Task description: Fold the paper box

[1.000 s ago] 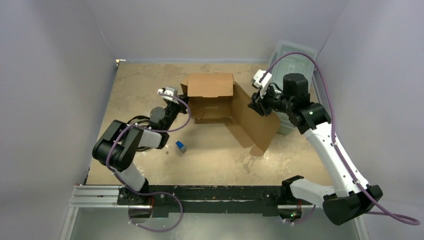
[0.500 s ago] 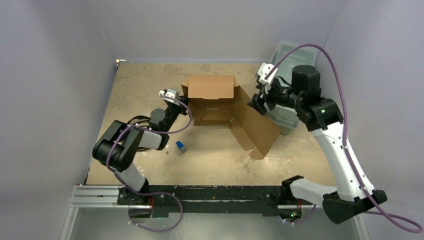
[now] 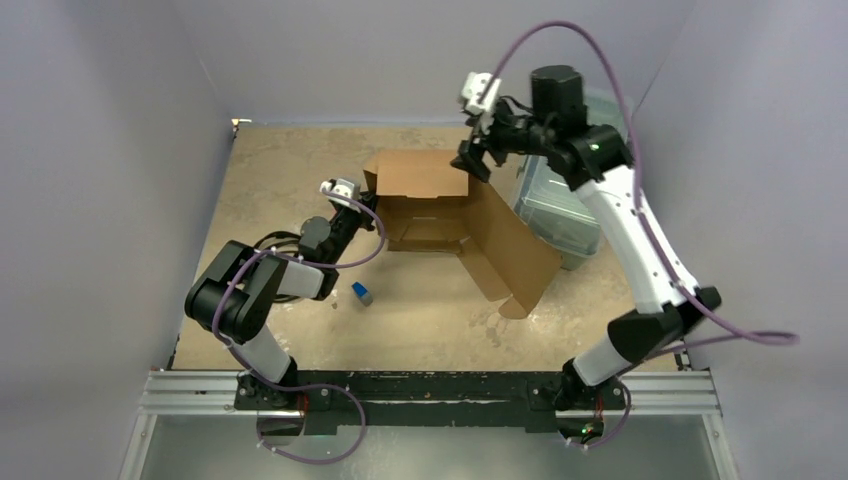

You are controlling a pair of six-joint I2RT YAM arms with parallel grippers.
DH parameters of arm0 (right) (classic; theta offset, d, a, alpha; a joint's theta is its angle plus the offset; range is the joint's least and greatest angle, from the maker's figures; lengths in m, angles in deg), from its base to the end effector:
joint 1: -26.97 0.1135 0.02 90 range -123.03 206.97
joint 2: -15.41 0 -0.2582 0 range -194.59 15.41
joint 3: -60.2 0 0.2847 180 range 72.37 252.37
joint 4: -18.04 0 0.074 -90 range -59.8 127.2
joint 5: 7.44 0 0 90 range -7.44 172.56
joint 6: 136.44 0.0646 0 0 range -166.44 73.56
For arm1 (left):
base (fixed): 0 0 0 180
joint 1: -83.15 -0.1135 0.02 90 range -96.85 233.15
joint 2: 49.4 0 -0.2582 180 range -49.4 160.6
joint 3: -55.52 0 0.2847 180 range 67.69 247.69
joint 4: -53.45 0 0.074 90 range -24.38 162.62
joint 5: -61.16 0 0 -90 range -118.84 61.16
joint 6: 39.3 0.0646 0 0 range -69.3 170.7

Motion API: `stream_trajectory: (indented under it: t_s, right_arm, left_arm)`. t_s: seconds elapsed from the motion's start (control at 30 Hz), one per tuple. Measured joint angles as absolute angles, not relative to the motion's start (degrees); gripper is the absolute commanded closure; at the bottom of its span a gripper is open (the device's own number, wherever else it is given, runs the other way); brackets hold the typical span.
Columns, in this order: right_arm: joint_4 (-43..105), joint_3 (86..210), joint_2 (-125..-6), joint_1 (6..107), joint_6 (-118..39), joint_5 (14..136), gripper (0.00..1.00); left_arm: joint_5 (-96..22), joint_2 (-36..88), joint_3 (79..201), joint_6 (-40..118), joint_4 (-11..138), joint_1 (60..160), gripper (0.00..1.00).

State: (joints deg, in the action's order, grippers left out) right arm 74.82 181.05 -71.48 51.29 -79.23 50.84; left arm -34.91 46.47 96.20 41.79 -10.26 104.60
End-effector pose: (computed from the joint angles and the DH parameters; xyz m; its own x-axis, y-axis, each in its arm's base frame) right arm 0.3150 0.1796 0.4803 0.1318 -0.4460 -0.8853 -0.8571 0.3974 -0.3278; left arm 0.3192 -0.1328 0.1571 0.0648 -0.1909 -0.9795 0.4768 0.8682 -0.1377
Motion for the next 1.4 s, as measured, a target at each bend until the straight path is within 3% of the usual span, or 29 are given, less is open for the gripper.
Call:
stream_trajectory:
  t_s: [0.33,0.83,1.4]
  right_arm:
    - [77.38,184.85,-85.60,64.16,-88.57,64.32,0.11]
    - [72.09,180.92,-87.46,67.46,-95.43,79.78,0.12]
    - [73.49,180.59,-85.38,67.84,-96.17,79.01,0.06]
  left_arm:
    - [-35.24,46.47,96.29,41.99,-10.13,104.60,1.00]
    - [-35.91,45.73,96.31,42.36,-8.99,104.71,1.00]
    - [-35.96,42.04,96.37,45.01,-3.59,105.43,1.00]
